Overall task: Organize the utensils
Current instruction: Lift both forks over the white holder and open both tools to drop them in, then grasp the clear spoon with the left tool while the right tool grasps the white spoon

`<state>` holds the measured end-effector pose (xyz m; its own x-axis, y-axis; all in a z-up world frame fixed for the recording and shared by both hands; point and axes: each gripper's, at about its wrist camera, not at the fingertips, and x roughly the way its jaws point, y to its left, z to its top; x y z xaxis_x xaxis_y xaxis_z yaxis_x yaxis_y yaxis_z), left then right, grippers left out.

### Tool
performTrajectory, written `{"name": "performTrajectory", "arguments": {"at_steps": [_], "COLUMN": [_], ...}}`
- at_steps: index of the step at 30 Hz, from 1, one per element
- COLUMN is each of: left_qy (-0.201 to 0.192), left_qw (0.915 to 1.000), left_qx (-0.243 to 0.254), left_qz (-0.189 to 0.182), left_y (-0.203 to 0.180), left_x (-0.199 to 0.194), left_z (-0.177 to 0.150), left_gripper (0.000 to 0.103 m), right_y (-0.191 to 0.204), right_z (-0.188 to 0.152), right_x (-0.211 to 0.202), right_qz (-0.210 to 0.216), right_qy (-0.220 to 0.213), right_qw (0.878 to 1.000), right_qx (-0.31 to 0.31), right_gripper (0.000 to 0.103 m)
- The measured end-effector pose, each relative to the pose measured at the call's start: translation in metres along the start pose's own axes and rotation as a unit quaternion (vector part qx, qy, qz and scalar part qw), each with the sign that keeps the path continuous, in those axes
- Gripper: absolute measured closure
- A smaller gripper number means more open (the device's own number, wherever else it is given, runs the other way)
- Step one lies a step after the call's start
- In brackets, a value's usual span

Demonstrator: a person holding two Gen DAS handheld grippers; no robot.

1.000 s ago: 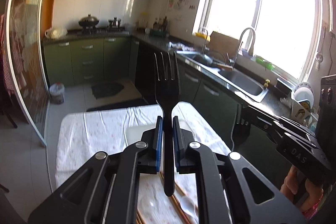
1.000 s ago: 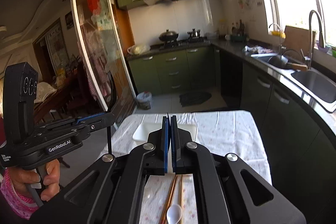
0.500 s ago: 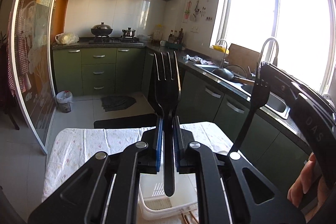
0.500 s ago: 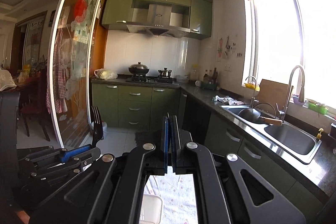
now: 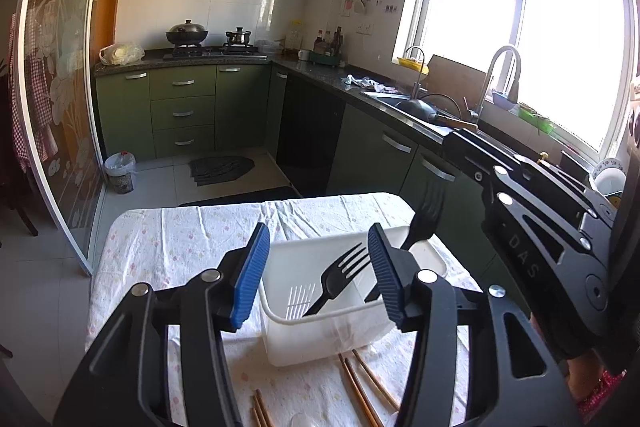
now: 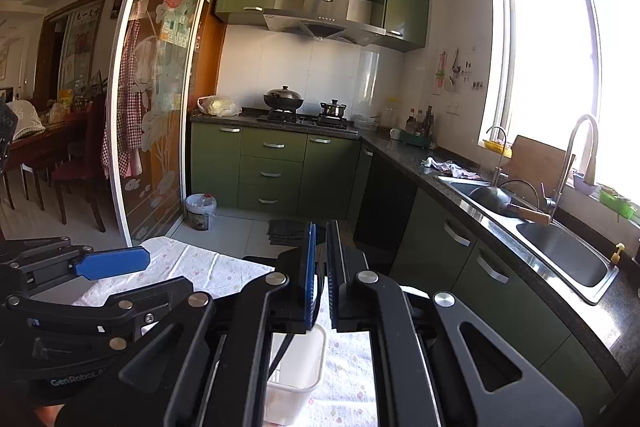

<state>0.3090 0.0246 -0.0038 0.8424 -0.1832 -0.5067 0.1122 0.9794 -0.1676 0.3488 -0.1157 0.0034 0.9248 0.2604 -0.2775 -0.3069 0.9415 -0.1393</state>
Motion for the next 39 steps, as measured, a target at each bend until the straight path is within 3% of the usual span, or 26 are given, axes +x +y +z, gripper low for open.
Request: {"name": "performTrajectory", "arguments": {"at_steps": [4,8,13,17,23,26,28,30,33,35,39], "left_qy": [0.043,0.129,0.261,0.326,0.344,0.356,0.363,0.353,0.349,0.346,0.342], "left_qw": [0.999,0.9912,0.9632,0.9408,0.9322,0.9255,0.921,0.9245,0.9249,0.9262,0.9295], "left_qx": [-0.009,-0.03,-0.064,-0.089,-0.102,-0.111,-0.121,-0.122,-0.13,-0.129,-0.126], "left_qz": [-0.003,-0.004,0.004,0.018,0.048,0.067,0.074,0.078,0.078,0.075,0.058], "left_y": [-0.001,0.003,0.006,0.002,-0.012,-0.014,-0.012,-0.011,-0.007,-0.005,-0.001], "left_x": [-0.015,-0.02,-0.007,0.004,0.022,0.033,0.039,0.039,0.042,0.044,0.047], "left_z": [-0.016,-0.053,-0.114,-0.149,-0.161,-0.167,-0.171,-0.168,-0.165,-0.164,-0.162], "left_gripper": [0.052,0.052,0.053,0.053,0.056,0.066,0.078,0.081,0.087,0.095,0.095], "right_y": [-0.009,-0.021,-0.024,-0.029,-0.039,-0.042,-0.043,-0.042,-0.039,-0.036,-0.031], "right_z": [0.002,-0.016,-0.057,-0.085,-0.103,-0.104,-0.107,-0.111,-0.12,-0.132,-0.165], "right_x": [-0.025,-0.065,-0.101,-0.118,-0.137,-0.143,-0.144,-0.143,-0.128,-0.111,-0.073], "right_qz": [0.015,0.045,0.074,0.093,0.104,0.106,0.113,0.127,0.161,0.189,0.23], "right_qy": [-0.005,0.008,0.049,0.079,0.085,0.088,0.097,0.11,0.15,0.195,0.269], "right_qw": [1.0,0.998,0.995,0.99,0.987,0.987,0.986,0.983,0.973,0.96,0.932], "right_qx": [0.015,0.033,0.05,0.068,0.083,0.081,0.079,0.077,0.073,0.072,0.08], "right_gripper": [0.097,0.092,0.088,0.088,0.079,0.078,0.071,0.061,0.061,0.061,0.085]}}
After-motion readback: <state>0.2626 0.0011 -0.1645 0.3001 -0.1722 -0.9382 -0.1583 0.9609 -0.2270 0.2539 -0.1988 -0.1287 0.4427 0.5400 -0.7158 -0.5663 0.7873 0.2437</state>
